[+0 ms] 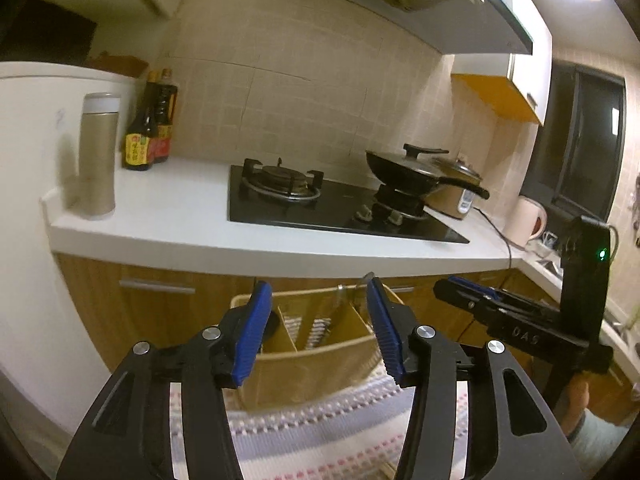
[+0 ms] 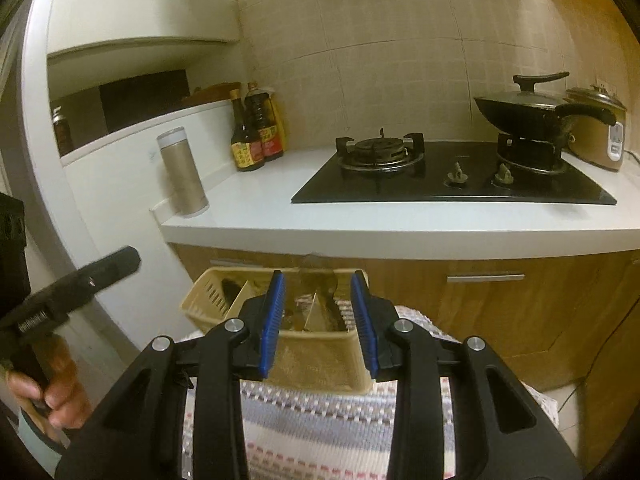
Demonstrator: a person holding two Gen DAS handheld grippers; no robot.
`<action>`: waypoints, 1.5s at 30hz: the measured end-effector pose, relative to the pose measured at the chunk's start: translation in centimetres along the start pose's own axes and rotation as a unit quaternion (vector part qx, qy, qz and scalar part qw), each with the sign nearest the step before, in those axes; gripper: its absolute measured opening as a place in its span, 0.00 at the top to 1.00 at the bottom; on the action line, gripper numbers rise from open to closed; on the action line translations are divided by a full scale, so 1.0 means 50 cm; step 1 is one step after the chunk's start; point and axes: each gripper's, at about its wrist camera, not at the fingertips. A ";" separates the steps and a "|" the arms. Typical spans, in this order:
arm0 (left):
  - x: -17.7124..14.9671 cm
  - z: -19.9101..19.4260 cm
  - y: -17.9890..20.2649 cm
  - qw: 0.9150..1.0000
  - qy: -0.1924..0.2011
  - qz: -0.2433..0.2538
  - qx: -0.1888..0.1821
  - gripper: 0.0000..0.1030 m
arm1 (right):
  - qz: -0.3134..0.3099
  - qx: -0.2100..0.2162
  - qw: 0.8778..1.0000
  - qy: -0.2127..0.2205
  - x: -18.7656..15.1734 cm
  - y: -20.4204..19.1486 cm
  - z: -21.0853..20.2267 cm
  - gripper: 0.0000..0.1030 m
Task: Organize utensils
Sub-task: 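Move both open tools back down over the spoons and chopsticks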
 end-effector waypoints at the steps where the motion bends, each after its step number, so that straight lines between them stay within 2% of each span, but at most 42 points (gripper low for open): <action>1: -0.002 -0.010 0.001 1.000 -0.001 0.000 0.000 0.52 | -0.002 0.000 1.000 -0.001 -0.002 -0.003 -0.008 0.70; 6: -0.024 -0.064 0.015 1.000 -0.008 0.005 0.008 0.52 | -0.007 0.009 1.000 -0.010 -0.016 -0.025 -0.051 0.70; 10: -0.049 -0.097 0.026 0.999 -0.032 0.017 0.039 0.52 | -0.012 0.011 1.000 -0.025 -0.032 -0.046 -0.078 0.70; 14: -0.090 -0.117 0.022 0.995 -0.075 0.019 0.066 0.52 | -0.013 0.014 0.998 -0.065 -0.062 -0.065 -0.082 0.70; 16: -0.115 -0.122 0.014 0.992 -0.102 0.016 0.076 0.52 | -0.015 0.020 0.995 -0.100 -0.083 -0.075 -0.075 0.70; 18: -0.148 -0.125 -0.002 0.988 -0.139 -0.001 0.073 0.52 | -0.023 0.021 0.990 -0.138 -0.106 -0.085 -0.065 0.70; 21: -0.201 -0.126 -0.022 0.981 -0.187 -0.033 0.048 0.52 | -0.040 0.014 0.977 -0.210 -0.163 -0.098 -0.040 0.70; 25: -0.269 -0.122 -0.033 0.973 -0.225 -0.034 0.049 0.52 | -0.036 0.016 0.958 -0.282 -0.237 -0.084 -0.011 0.70; 29: -0.327 -0.114 -0.052 0.964 -0.256 -0.059 0.046 0.52 | -0.024 0.019 0.947 -0.319 -0.299 -0.069 0.004 0.70; 31: -0.343 -0.107 -0.056 0.961 -0.265 -0.069 0.040 0.52 | -0.012 0.035 0.941 -0.337 -0.327 -0.067 0.010 0.70; 34: -0.358 -0.104 -0.064 0.958 -0.275 -0.076 0.042 0.52 | 0.003 0.056 0.934 -0.353 -0.344 -0.066 0.020 0.70; 40: -0.395 -0.115 -0.040 0.953 -0.294 -0.072 0.000 0.52 | -0.019 0.059 0.937 -0.343 -0.335 -0.085 0.058 0.70; 43: -0.424 -0.102 -0.027 0.946 -0.318 -0.070 -0.009 0.52 | -0.035 0.056 0.936 -0.346 -0.331 -0.098 0.081 0.70; 45: -0.434 -0.101 -0.020 0.946 -0.318 -0.066 -0.011 0.52 | -0.046 0.054 0.934 -0.350 -0.334 -0.104 0.092 0.70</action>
Point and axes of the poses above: each gripper's, at about its wrist camera, not at the fingertips, and z roughly the way its jaws point, y to its right, x to its top, and after that the axes turned 2 degrees about y, right-handed
